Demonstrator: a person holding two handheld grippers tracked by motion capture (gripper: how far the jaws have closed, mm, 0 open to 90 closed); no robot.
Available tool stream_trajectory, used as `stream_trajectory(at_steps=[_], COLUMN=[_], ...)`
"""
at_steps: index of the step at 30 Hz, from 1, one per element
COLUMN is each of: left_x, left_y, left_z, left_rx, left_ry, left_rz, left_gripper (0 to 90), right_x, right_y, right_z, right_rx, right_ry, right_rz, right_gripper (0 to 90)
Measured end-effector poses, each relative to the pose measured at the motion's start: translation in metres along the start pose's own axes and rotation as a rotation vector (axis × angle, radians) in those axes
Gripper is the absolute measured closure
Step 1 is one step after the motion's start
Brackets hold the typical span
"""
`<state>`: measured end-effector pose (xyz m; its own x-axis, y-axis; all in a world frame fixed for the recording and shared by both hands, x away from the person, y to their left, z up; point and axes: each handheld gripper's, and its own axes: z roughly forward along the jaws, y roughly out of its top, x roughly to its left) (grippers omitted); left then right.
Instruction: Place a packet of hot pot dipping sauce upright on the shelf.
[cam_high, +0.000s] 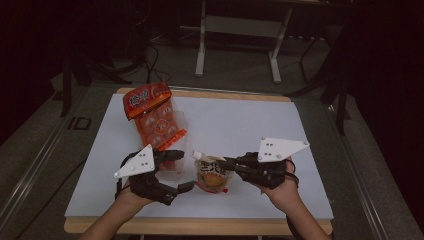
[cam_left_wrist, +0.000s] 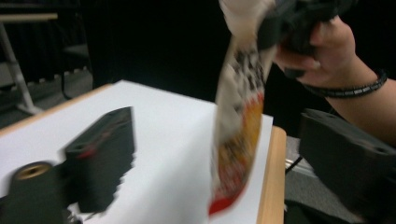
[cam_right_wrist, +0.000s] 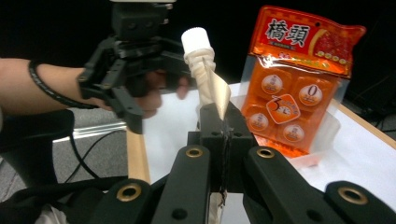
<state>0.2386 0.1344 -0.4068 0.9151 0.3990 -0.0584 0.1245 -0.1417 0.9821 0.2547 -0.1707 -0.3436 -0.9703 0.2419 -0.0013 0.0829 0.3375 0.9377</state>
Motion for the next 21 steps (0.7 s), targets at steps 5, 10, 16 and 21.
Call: stream_trajectory(at_steps=[5, 10, 16, 21], left_x=[0.002, 0.004, 0.003, 0.006], left_y=[0.008, 0.011, 0.016, 0.017], left_z=[0.012, 0.023, 0.030, 0.034], left_rx=[0.014, 0.022, 0.023, 0.050], left_ry=[-0.065, -0.146, -0.190, -0.186], left_rz=[0.026, 0.030, 0.047, 0.037], left_gripper=[21.4, 36.5, 56.0, 76.0], right_x=[0.006, 0.008, 0.007, 0.005], right_y=[0.000, -0.003, -0.007, -0.010], right_z=[0.001, 0.002, 0.006, 0.009], right_rx=[-0.007, -0.006, 0.018, 0.028], right_ry=[0.009, 0.016, 0.006, 0.006], right_rz=[-0.004, -0.005, -0.003, 0.005], right_gripper=[89.8, 89.8, 89.8, 89.7])
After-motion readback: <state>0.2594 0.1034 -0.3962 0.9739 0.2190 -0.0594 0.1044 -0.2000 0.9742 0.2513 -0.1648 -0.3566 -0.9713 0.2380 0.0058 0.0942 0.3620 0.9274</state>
